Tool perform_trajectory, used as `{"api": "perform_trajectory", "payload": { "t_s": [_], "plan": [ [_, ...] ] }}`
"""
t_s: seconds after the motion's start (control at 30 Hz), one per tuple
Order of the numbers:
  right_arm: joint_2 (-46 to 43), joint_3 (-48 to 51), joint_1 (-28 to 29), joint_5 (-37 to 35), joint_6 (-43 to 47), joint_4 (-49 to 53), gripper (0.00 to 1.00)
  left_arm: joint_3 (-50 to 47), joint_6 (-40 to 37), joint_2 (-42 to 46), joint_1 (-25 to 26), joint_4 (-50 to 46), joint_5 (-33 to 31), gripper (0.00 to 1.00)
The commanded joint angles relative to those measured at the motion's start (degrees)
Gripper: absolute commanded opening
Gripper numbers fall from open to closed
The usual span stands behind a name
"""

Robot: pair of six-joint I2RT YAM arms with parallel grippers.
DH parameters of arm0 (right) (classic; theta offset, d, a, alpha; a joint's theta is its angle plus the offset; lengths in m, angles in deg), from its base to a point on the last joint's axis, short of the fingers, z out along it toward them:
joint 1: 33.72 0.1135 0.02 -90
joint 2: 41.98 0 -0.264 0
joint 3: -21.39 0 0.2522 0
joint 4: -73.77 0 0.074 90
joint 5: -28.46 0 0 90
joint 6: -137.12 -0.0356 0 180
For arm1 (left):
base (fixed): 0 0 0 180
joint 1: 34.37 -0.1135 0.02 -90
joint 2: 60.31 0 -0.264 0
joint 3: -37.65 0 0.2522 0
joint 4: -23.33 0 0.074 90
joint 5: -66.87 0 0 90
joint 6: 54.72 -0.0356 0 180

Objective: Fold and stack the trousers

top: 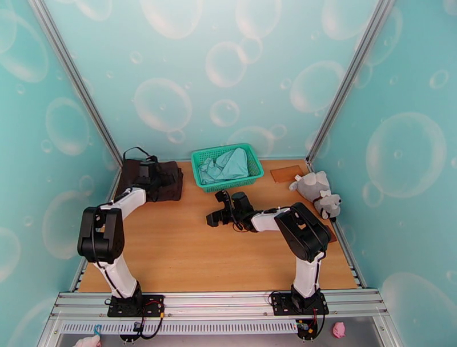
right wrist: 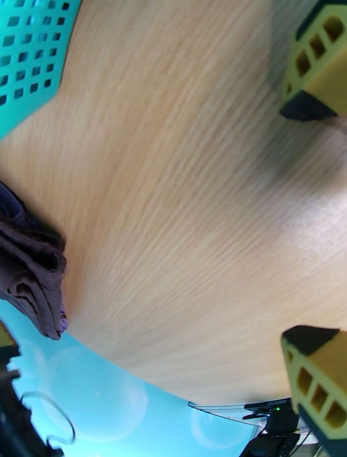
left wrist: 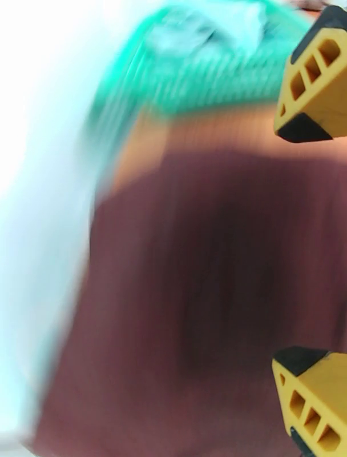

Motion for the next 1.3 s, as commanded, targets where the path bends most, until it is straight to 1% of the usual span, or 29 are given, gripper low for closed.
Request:
{"api": "perform_trajectory", "payload": {
  "t_s": [0.0, 0.03, 0.07, 0.1, 0.2, 0.23, 0.3, 0.37, 0.43, 0.6, 0.67, 0.77, 0.83, 0.97, 1.13, 1.2, 1.27],
  "plan": [
    [2.2, 2.1, 2.2, 2.4, -1.1, 9.8, 0.99, -1.0, 2.7, -0.8, -0.6, 5.9, 10.7, 0.99],
    [2.1, 2.1, 2.3, 2.3, -1.1, 9.9, 0.99, -1.0, 4.6, -2.1, -0.4, 6.6, 14.0, 0.99],
    [2.0, 2.2, 2.3, 2.1, -0.9, 10.0, 0.99, -1.0, 6.0, -3.2, -0.1, 7.0, 15.1, 0.99],
    [1.8, 2.2, 2.2, 1.9, -0.8, 10.1, 0.99, -1.0, 7.0, -4.4, 0.4, 7.2, 14.8, 0.99],
    [1.6, 2.3, 2.2, 1.6, -0.6, 10.1, 0.99, -1.1, 8.7, -7.7, 1.3, 6.8, 9.9, 0.99],
    [1.5, 2.3, 2.2, 1.5, -0.5, 10.1, 0.99, -1.0, 9.3, -9.0, 1.3, 7.1, 9.9, 0.99],
    [1.5, 2.2, 2.2, 1.5, -0.5, 10.2, 0.99, 0.1, 10.0, -11.7, 1.2, 7.2, 13.1, 0.99],
    [1.7, 2.2, 2.1, 1.4, -0.4, 10.2, 0.99, 2.8, 10.1, -14.1, 1.3, 4.9, 15.2, 0.99],
    [1.8, 2.0, 2.1, 1.5, -0.5, 10.1, 0.99, 4.5, 8.9, -14.0, 1.3, 4.1, 15.3, 0.99],
    [2.3, 1.8, 2.1, 1.4, -0.3, 10.1, 0.99, 7.1, 5.0, -9.3, -0.7, 6.5, 12.3, 0.99],
    [2.2, 1.7, 2.1, 1.3, -0.2, 10.1, 0.99, 7.2, 3.4, -7.5, -2.2, 9.8, 8.8, 0.99],
    [2.5, 1.7, 2.0, 1.3, -0.1, 10.2, 0.99, 7.6, 1.7, -7.7, -4.8, 14.7, 1.1, 0.99],
    [2.9, 1.6, 1.9, 1.4, 0.0, 10.2, 0.99, 11.3, 1.8, -10.6, -7.2, 13.3, -1.2, 0.99],
    [3.1, 1.7, 1.3, 2.1, -0.2, 10.2, 0.99, 21.5, 4.2, -19.5, -12.0, 8.4, 1.7, 0.99],
    [2.1, 2.8, 0.9, 3.3, -0.3, 8.2, 0.99, 31.2, 4.9, -29.9, -15.0, 6.5, 1.7, 0.99],
    [1.9, 3.0, 0.7, 3.5, -0.3, 7.7, 0.99, 35.7, 7.0, -34.2, -16.0, 4.9, 0.2, 0.99],
    [2.0, 3.1, 0.4, 3.8, -0.5, 7.3, 0.99, 41.1, 10.0, -38.8, -16.8, 2.2, 0.4, 0.99]
  ]
}}
